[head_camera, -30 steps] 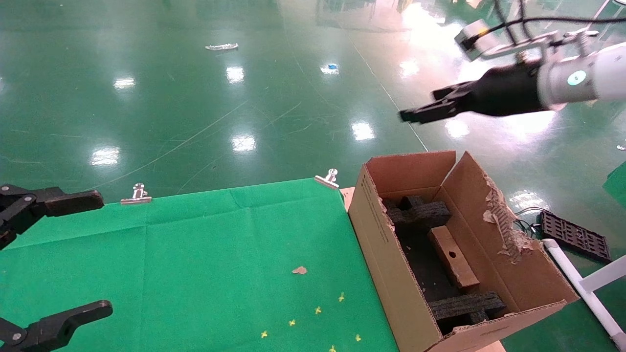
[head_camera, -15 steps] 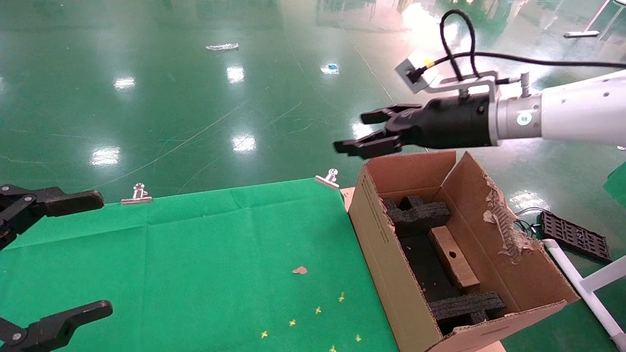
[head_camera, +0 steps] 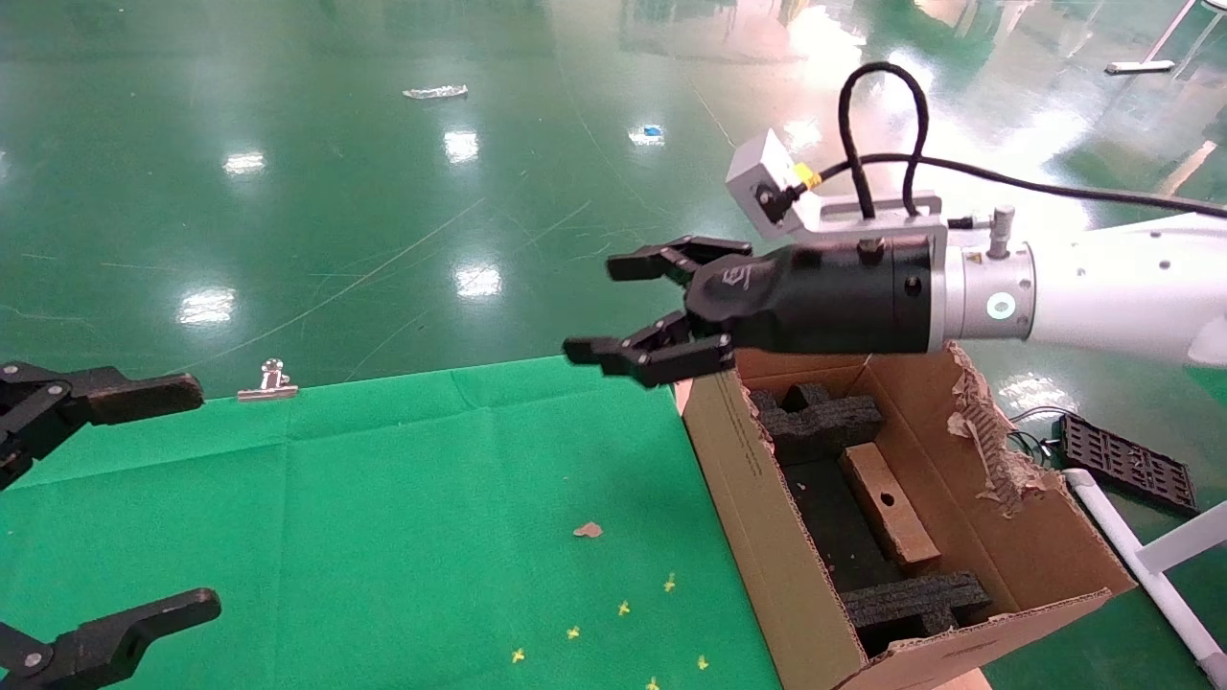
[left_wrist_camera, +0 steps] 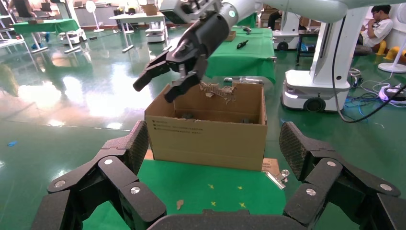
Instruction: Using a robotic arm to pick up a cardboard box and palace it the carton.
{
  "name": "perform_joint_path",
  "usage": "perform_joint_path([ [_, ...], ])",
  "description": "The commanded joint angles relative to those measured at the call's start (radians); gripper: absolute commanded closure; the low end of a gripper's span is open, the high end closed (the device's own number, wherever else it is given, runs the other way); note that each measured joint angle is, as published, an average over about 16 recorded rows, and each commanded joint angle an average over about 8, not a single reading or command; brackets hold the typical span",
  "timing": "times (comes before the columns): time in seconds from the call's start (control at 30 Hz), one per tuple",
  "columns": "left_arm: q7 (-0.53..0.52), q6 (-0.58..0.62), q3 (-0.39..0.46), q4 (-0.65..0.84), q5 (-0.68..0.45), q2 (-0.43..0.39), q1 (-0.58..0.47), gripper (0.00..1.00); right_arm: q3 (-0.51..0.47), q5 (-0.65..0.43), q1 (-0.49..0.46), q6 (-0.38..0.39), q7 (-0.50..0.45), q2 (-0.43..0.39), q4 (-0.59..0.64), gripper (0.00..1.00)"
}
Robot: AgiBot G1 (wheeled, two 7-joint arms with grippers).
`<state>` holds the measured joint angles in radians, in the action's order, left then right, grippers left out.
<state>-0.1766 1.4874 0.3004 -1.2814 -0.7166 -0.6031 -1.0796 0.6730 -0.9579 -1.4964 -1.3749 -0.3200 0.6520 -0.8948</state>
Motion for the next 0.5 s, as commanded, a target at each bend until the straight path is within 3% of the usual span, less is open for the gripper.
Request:
perform_joint_path([
  [0.03, 0.0, 0.0, 0.0, 0.0, 0.0, 0.0, 0.0, 0.0, -0.033, 0.019, 0.036, -0.01, 0.011, -0.003, -0.033, 0.0],
  [0.5, 0.0, 0.0, 0.001, 0.0, 0.001, 0.0, 0.0, 0.0, -0.263, 0.152, 0.282, -0.081, 0.088, -0.027, -0.26, 0.0],
])
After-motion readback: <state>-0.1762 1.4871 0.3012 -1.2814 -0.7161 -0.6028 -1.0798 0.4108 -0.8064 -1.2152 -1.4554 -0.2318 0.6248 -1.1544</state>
